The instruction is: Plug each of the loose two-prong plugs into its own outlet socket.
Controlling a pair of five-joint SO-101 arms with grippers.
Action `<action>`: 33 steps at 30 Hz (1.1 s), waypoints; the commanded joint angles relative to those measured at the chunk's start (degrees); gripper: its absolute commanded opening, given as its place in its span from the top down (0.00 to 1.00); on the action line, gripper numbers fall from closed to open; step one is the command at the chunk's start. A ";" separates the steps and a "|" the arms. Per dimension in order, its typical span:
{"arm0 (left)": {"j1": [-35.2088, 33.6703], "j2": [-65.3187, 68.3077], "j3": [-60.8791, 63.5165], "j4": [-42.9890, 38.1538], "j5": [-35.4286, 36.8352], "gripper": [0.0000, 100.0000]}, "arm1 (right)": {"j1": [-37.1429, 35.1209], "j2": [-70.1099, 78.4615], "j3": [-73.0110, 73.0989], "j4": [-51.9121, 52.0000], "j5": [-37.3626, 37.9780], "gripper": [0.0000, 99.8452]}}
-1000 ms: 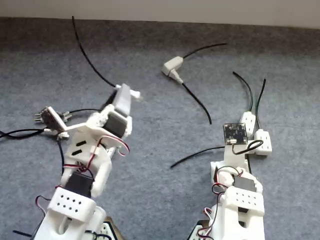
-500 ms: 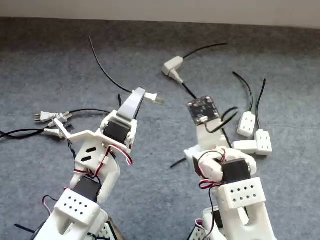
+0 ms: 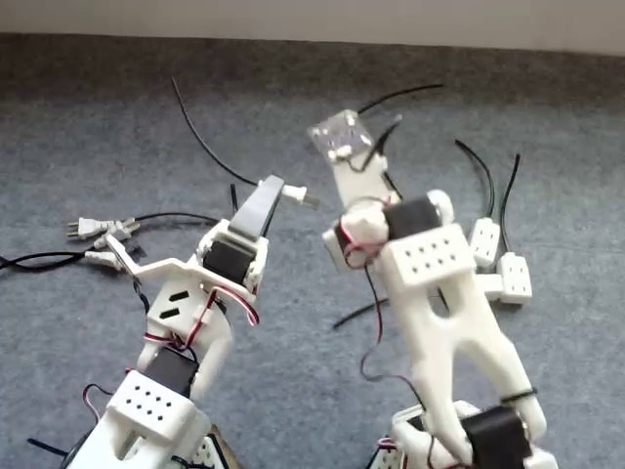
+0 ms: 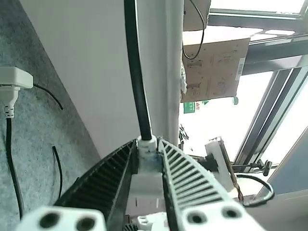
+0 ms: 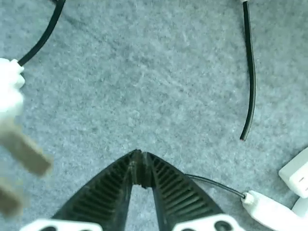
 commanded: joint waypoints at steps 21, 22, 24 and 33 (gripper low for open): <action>5.76 -0.48 0.66 -1.05 0.26 0.99 | -0.40 34.86 -53.93 12.53 -0.44 0.99; 6.02 -0.48 0.66 -1.05 0.26 0.99 | -0.40 35.91 -55.78 13.85 -0.44 0.99; 6.02 -0.48 0.66 -1.05 0.26 0.99 | -0.40 37.32 -58.51 16.40 -0.44 0.99; 4.88 -0.04 0.40 -1.05 0.26 0.99 | 7.08 38.29 -63.16 22.99 -0.35 0.99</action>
